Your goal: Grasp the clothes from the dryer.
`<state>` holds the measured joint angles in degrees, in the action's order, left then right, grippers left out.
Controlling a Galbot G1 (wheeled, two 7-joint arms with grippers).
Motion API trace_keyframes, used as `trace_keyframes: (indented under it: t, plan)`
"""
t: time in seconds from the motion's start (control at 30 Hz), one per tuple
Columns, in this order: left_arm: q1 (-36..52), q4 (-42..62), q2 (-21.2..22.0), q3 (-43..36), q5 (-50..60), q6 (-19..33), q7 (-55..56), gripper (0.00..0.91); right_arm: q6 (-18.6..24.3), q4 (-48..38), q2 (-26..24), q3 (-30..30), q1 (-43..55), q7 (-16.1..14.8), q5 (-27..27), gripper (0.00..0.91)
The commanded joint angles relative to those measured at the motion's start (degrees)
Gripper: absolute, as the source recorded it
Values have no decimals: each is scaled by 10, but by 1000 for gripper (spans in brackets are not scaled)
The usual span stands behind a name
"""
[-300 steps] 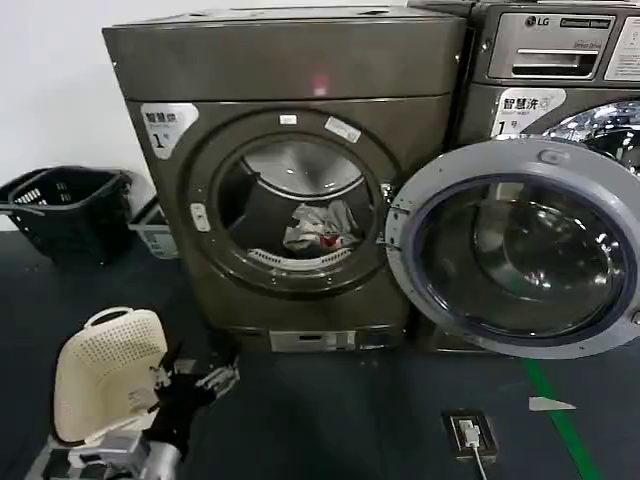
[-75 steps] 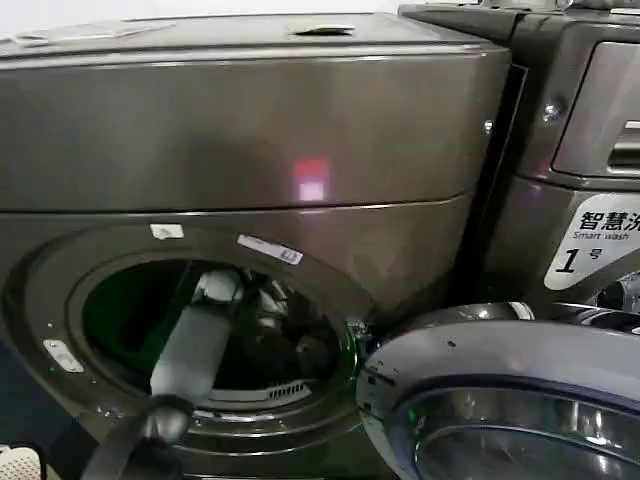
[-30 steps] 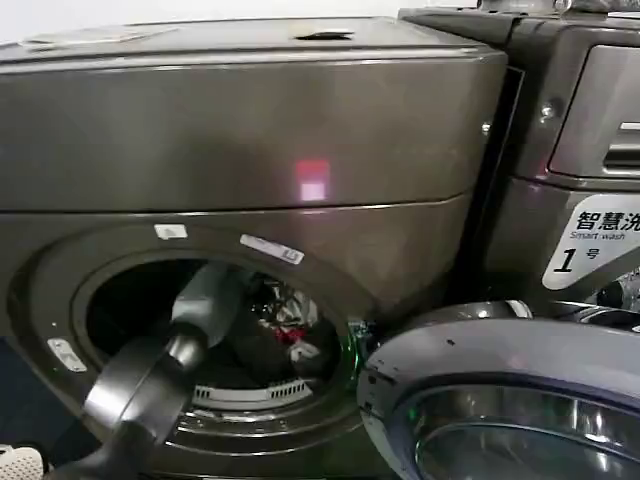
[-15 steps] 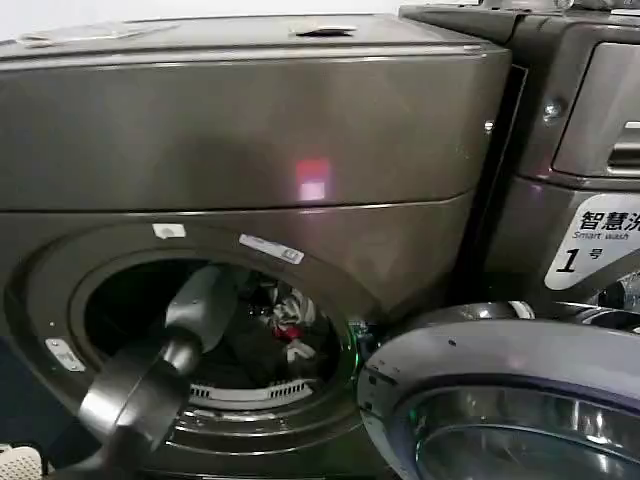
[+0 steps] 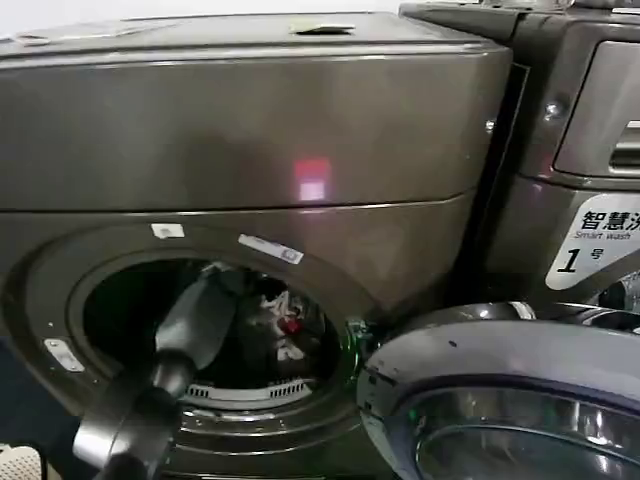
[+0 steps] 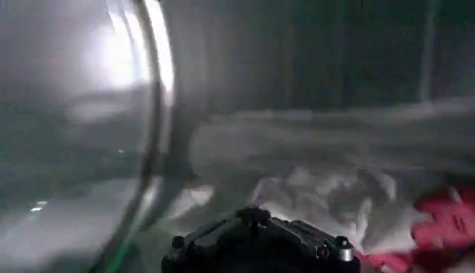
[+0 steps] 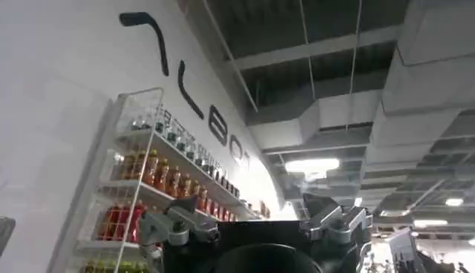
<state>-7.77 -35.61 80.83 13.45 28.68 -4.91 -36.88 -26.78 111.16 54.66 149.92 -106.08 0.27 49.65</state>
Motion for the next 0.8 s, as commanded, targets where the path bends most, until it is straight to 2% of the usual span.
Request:
trace_keyframes:
  t: [0.03, 0.17, 0.3, 0.4, 0.47, 0.6, 0.7, 0.8]
  plan:
    - [-115, -210, 14, 90, -245, -46, 204, 0, 2, 0, 0, -3, 2, 2, 0, 907]
    - [-162, -267, 24, 103, -286, 0, 277, 0, 4, -1, -1, -4, 5, 3, 0, 907]
    - [-203, -305, 39, 123, -284, 90, 334, 0, 12, 1, -1, -12, 9, 3, 1, 907]
    - [-223, -334, 50, 139, -313, 106, 360, 0, 16, 1, -2, -15, 10, 6, 0, 907]
    - [-236, -348, 58, 148, -309, 141, 401, 0, 19, 1, -2, -15, 9, 3, 0, 907]
    - [-256, -370, 70, 162, -303, 144, 453, 0, 26, 3, -1, -20, 11, -4, -7, 907]
    - [-273, -385, 70, 161, -304, 158, 454, 0, 33, 2, -2, -21, 14, -14, -14, 907]
    - [-282, -391, 69, 155, -298, 158, 444, 0, 35, 1, -2, -22, 14, -10, -13, 907]
